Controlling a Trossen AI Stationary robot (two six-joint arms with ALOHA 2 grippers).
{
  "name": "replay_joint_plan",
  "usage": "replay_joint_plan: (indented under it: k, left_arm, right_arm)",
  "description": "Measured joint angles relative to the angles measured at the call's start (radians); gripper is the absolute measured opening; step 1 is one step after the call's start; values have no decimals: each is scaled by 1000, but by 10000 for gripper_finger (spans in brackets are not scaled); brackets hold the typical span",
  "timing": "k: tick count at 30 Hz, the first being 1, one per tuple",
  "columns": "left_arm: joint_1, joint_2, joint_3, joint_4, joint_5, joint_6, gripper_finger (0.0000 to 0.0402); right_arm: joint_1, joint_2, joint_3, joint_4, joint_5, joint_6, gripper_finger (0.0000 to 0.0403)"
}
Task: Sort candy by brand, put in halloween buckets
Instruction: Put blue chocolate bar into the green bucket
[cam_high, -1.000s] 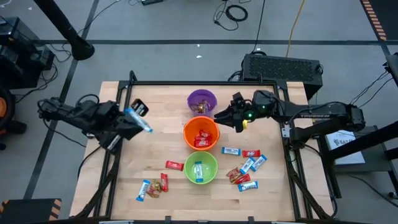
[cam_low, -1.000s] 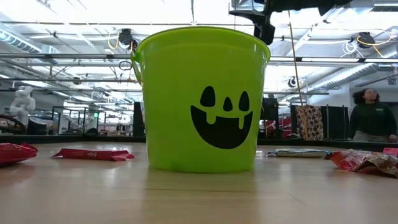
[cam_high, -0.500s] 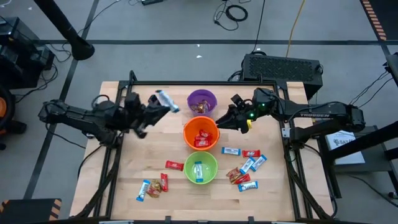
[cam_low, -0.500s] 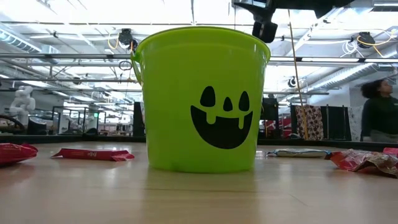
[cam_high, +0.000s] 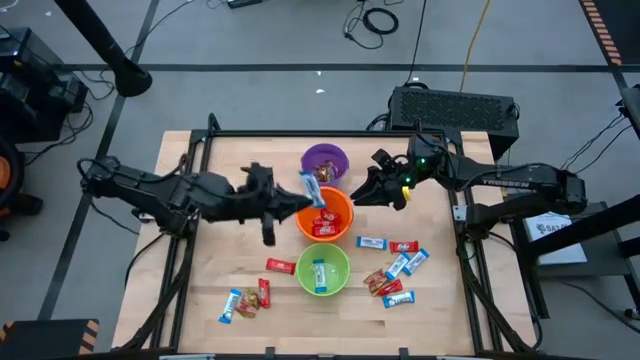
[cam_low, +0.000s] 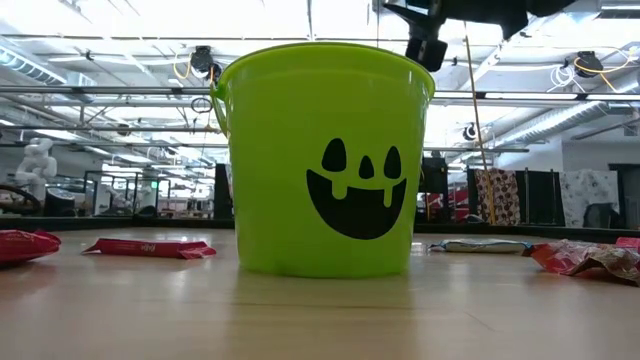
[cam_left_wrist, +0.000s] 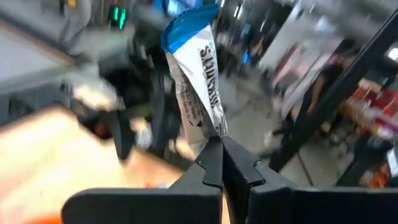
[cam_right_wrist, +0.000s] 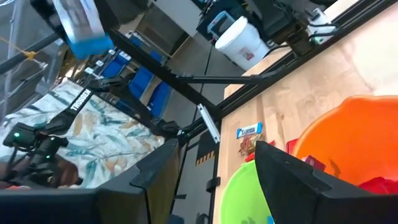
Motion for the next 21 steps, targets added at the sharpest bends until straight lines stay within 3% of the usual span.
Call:
replay_joint_plan:
  k: [6,16,21]
  left_arm:
    - [-45,96,110,-205,57,-155,0]
    - [-59,229,113,-225,176,-325,0]
    - [-60,288,113,-227,258,-345,0]
  right_arm:
    - [-61,0,0,-18,-102,7,202]
    - [-156,-11,0,-40,-266,69,202]
    - [-215,-81,0,-155,-269,19,202]
